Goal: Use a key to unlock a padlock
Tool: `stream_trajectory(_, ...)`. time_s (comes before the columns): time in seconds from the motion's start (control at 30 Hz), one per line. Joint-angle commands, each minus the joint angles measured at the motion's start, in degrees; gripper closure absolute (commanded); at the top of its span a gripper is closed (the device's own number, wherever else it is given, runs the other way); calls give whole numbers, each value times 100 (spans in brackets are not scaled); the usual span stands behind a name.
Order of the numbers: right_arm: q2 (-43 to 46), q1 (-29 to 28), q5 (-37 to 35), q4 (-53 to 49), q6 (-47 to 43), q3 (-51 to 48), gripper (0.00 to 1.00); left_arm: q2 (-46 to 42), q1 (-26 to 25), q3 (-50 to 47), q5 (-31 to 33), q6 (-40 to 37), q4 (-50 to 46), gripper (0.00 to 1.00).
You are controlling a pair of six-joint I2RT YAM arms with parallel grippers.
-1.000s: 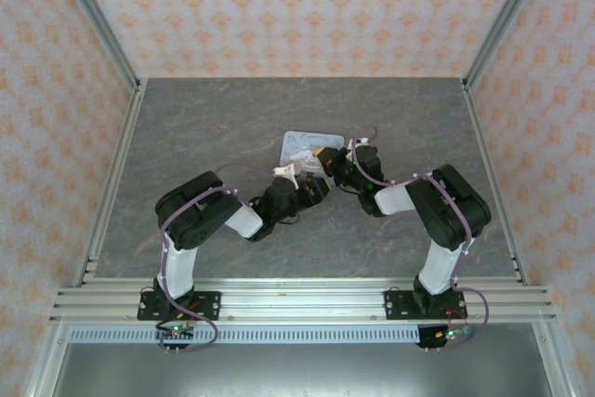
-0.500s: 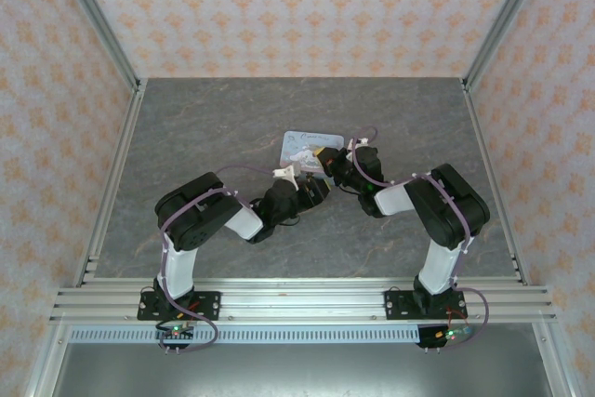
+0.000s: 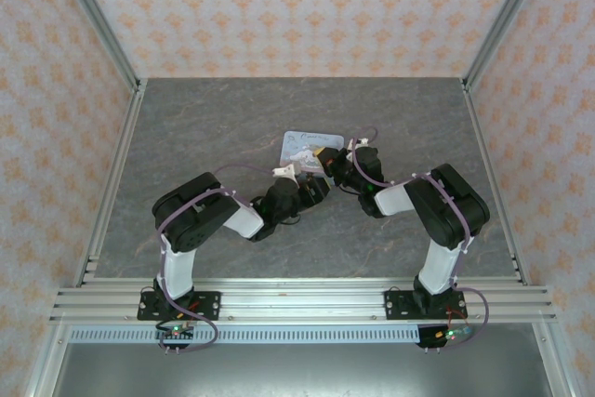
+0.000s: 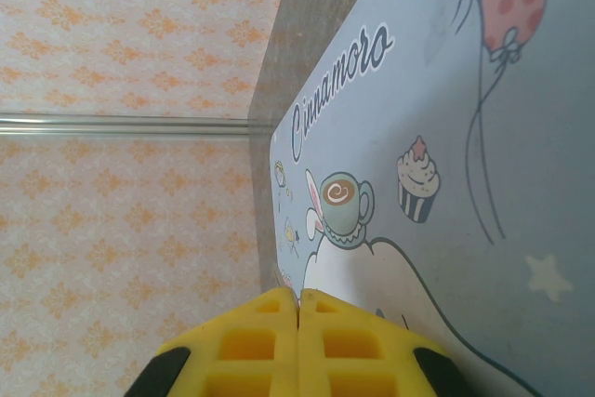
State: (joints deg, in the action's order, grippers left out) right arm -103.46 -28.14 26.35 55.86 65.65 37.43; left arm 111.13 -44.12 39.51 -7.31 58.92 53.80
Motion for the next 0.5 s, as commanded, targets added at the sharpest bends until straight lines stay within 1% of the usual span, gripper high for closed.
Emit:
stream_trajectory(0.0, -136, -25, -51, -136, 13, -159, 100, -136, 149, -48, 516, -556, -1182, 37)
stream_trajectory(0.1, -161, -25, -48, -120, 23, -157, 100, -546, 149, -117, 594, -794, -1497, 32)
stream_trajectory(0.2, -170, -25, -45, -119, 24, -164, 100, -712, 169, -119, 659, -1032, -1813, 30)
stream_trajectory(0.47, -171, -25, -59, -117, 45, -183, 100, -630, 226, 70, 599, -1528, -2213, 30)
